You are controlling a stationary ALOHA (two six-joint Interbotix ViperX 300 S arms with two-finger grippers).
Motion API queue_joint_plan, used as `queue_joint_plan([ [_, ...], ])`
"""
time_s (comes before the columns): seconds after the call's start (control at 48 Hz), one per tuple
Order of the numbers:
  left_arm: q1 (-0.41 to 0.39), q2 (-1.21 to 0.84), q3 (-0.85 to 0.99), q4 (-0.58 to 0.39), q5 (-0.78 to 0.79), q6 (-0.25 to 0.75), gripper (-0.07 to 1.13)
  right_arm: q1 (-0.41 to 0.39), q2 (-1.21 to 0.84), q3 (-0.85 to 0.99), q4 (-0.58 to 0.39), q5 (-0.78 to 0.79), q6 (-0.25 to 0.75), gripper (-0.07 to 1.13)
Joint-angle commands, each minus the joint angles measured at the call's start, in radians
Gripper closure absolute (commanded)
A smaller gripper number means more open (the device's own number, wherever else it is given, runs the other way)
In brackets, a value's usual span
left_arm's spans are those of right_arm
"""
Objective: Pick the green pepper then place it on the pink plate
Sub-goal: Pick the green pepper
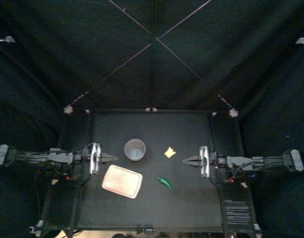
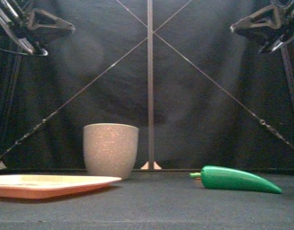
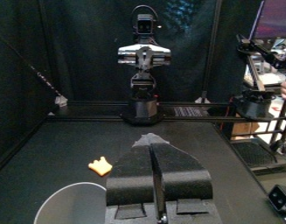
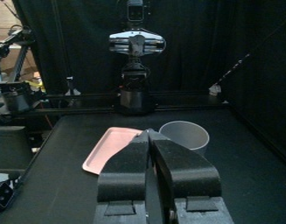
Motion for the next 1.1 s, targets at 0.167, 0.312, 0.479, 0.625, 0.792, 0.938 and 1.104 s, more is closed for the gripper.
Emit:
queue_joint_plan([
  [0.167, -0.003, 0.009, -0.029, -0.074, 0.092, -0.005, 1.05, 0.011, 0.078, -0.034, 0.183, 0.133, 0.104, 0.91],
  [0.312, 0.005, 0.005, -0.041, -0.083, 0.202, -0.003, 1.05, 0.015, 0.153, -0.058, 0.249, 0.262, 0.172, 0.84],
  [0.479, 0.023, 0.005, -0.044, -0.091, 0.264, -0.006, 1.05, 0.035, 0.278, -0.067, 0.245, 0.285, 0.215, 0.64],
  [0.625, 0.038, 0.003, -0.043, -0.107, 0.264, -0.005, 1.05, 0.052, 0.433, -0.101, 0.241, 0.261, 0.221, 0.31],
  [0.792, 0.057, 0.0, -0.041, -0.11, 0.264, -0.005, 1.05, 0.074, 0.611, -0.192, 0.276, 0.232, 0.222, 0.02],
  [0.938, 0.069, -0.008, -0.044, -0.11, 0.264, -0.006, 1.05, 0.101, 0.759, -0.276, 0.281, 0.241, 0.222, 0.01],
  [1.104, 0.077, -0.017, -0.041, -0.11, 0.252, -0.003, 1.05, 0.137, 0.925, -0.344, 0.284, 0.284, 0.224, 0.01],
])
